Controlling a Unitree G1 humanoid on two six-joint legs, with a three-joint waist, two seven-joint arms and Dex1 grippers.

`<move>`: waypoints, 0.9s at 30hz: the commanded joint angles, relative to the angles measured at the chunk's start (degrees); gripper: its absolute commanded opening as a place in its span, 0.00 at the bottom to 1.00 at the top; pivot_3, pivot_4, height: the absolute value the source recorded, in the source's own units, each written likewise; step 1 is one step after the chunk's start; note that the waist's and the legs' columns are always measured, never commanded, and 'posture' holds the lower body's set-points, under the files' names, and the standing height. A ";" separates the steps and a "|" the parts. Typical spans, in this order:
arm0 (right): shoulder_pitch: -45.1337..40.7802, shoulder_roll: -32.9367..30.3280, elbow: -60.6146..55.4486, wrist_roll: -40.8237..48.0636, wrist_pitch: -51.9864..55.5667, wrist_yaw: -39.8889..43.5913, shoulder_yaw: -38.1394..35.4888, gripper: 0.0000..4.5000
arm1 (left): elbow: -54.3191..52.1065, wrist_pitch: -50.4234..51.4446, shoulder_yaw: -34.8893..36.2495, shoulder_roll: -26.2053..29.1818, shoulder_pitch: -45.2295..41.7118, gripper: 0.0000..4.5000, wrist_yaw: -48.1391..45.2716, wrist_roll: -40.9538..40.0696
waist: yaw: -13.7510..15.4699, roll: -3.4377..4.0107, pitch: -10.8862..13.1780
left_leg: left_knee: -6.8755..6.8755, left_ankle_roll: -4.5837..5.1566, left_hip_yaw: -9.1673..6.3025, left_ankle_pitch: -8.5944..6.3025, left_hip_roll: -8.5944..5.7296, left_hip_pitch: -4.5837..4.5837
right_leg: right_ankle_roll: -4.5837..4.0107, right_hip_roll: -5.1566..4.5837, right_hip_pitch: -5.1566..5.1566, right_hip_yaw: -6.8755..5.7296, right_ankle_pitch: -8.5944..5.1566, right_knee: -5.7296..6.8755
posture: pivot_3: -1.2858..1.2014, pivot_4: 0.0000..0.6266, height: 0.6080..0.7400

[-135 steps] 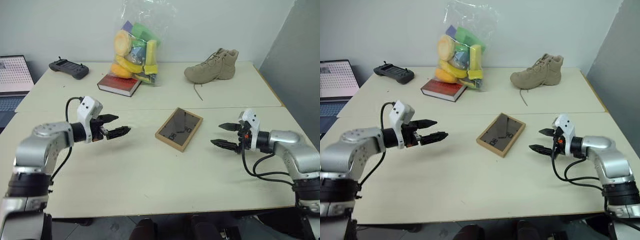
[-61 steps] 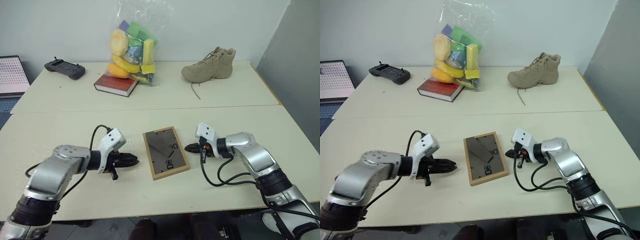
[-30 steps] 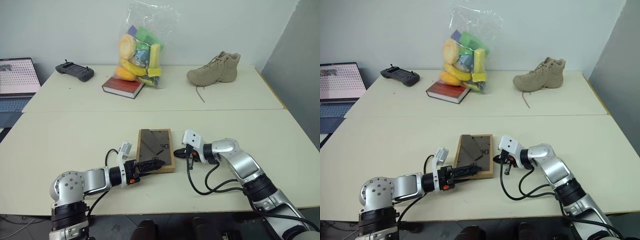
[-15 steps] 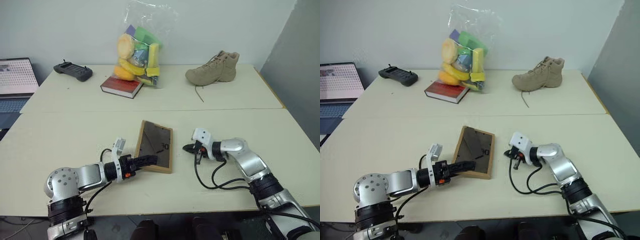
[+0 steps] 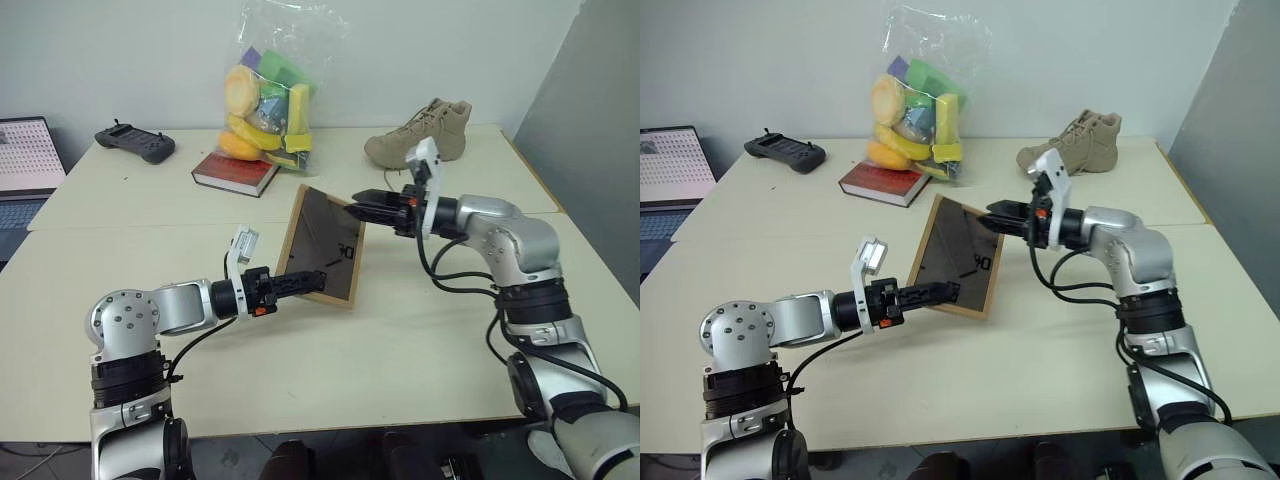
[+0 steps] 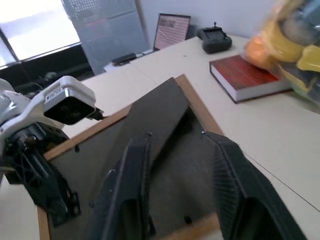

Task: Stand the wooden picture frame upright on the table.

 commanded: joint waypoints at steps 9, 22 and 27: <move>-2.90 2.27 -2.70 4.80 0.97 7.78 2.40 0.85 | -3.69 -7.45 -3.65 3.91 -0.53 0.29 -7.32 1.51 | -0.04 0.03 0.03 | -0.01 0.02 0.01 -0.01 0.00 -0.08 | 0.00 -0.02 -0.08 0.01 0.00 -0.02 | 0.52 0.24 1.00; 7.32 -8.68 -12.33 4.98 1.62 8.26 0.94 0.85 | 0.11 -0.05 4.11 0.60 0.58 0.29 2.84 -10.56 | 0.05 0.02 0.03 | 0.03 0.15 -0.08 -0.08 -0.01 -0.11 | 0.01 -0.04 -0.07 -0.05 -0.01 -0.02 | 0.52 0.24 1.00; 14.31 -12.37 -9.04 -7.41 -29.16 3.45 -1.15 0.85 | 6.89 0.95 0.86 4.32 4.01 0.29 15.70 -32.97 | -0.02 -0.01 0.05 | 0.02 0.13 -0.08 -0.07 -0.01 -0.12 | 0.02 -0.04 -0.08 -0.06 -0.01 -0.01 | 0.52 0.24 1.00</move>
